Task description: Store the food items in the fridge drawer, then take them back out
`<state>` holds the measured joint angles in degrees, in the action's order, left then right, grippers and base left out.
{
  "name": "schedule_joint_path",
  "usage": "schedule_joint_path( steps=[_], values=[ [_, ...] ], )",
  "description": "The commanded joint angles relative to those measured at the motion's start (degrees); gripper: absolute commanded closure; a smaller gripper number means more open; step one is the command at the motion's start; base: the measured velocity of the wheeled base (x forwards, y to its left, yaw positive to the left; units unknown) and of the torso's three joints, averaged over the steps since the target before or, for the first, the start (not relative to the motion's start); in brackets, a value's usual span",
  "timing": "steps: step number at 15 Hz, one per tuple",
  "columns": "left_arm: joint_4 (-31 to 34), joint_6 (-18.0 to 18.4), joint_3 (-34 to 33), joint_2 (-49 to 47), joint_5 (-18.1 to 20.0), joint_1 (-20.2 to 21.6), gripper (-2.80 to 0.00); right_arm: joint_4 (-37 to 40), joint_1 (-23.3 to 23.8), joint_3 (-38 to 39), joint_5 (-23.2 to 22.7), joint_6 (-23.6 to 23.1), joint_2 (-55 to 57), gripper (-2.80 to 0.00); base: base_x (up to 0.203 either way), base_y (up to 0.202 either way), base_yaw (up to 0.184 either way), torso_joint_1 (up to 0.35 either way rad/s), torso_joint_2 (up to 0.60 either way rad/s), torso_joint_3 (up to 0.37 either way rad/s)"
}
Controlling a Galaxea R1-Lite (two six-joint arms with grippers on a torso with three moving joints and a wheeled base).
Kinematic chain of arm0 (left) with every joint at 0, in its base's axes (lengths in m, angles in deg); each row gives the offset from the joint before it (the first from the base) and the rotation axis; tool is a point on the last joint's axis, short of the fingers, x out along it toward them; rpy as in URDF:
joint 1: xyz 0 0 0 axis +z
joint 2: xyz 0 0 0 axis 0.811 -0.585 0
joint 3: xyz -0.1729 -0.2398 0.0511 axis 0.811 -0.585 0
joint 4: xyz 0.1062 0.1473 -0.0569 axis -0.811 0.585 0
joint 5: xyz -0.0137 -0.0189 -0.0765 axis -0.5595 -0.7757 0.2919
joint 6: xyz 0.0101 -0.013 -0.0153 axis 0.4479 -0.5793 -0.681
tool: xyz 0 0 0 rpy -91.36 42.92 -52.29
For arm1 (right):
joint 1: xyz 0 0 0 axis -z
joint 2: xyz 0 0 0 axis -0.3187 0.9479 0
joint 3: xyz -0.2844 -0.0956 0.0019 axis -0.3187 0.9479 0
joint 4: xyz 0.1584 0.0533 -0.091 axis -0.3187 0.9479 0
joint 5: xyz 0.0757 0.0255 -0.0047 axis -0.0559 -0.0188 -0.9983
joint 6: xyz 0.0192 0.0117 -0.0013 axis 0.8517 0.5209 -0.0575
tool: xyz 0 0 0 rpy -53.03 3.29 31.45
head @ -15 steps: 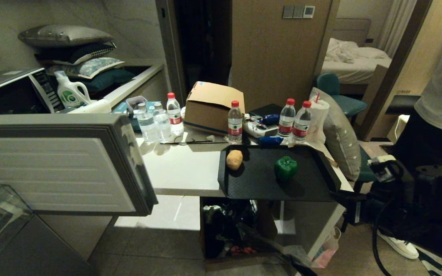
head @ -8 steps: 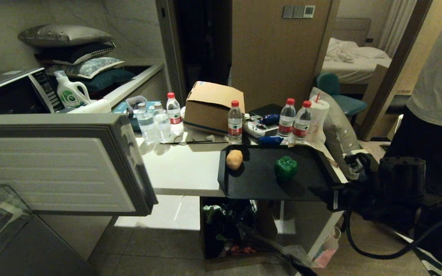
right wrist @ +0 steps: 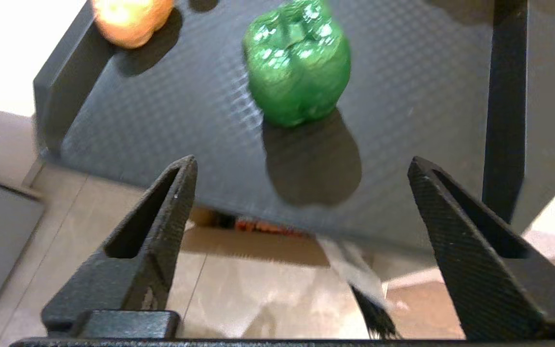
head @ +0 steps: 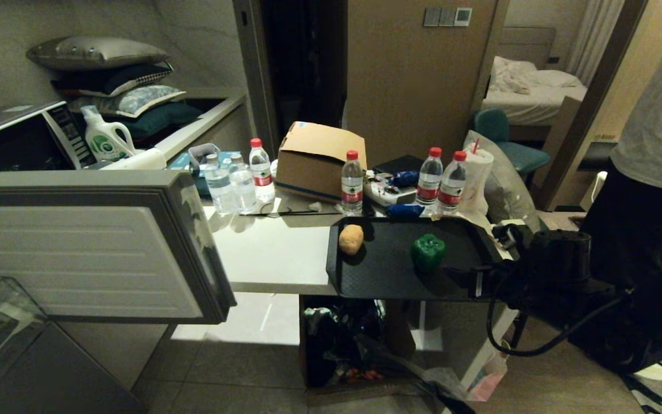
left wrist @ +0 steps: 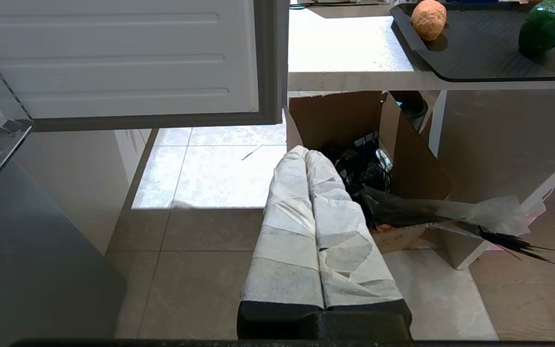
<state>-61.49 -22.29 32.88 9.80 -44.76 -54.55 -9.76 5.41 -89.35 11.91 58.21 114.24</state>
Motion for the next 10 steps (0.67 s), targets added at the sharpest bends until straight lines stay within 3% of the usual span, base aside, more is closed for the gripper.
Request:
schedule_joint_path(
  steps=[1, 6, 10],
  values=[
    [0.02, -0.02, 0.01, -0.09, -0.02, 0.0, 0.0, -1.52, 1.28, -2.14, 0.04, -0.03, 4.12, -2.8, 0.0, 0.0, 0.0, 0.0, 0.0, 0.0],
    [0.02, -0.02, 0.01, -0.09, -0.02, 0.0, 0.0, -2.6, 2.8, -7.03, -0.1, -0.29, 8.15, -2.8, 0.0, 0.0, 0.0, 0.0, 0.0, 0.0],
    [0.02, -0.02, 0.01, -0.09, -0.02, 0.0, 0.0, -7.8, 2.45, -8.97, -0.57, -1.0, 10.55, -2.8, 0.0, 0.0, 0.0, 0.0, 0.0, 0.0]
  ],
)
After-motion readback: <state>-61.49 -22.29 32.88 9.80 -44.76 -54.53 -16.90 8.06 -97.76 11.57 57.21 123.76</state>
